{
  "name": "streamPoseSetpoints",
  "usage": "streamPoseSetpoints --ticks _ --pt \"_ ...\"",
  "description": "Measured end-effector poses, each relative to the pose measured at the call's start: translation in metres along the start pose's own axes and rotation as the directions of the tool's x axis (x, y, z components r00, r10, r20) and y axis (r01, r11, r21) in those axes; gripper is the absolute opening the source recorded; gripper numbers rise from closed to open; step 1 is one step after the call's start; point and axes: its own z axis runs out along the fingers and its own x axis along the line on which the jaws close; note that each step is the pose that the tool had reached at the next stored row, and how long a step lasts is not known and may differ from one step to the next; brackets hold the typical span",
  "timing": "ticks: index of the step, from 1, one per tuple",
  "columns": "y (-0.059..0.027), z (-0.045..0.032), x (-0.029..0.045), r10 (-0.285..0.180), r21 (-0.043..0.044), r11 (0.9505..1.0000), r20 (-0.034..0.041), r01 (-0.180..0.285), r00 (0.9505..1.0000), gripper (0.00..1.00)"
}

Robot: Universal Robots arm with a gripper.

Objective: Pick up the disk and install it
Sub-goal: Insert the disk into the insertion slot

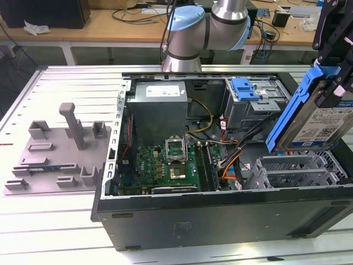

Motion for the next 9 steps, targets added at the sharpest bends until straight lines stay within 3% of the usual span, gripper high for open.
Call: streamPoseSetpoints --ticks 9 --pt "-0.0001 0.0018 0.0001 0.001 0.0000 1.0000 -0.0082 -0.001 1.0000 0.37"
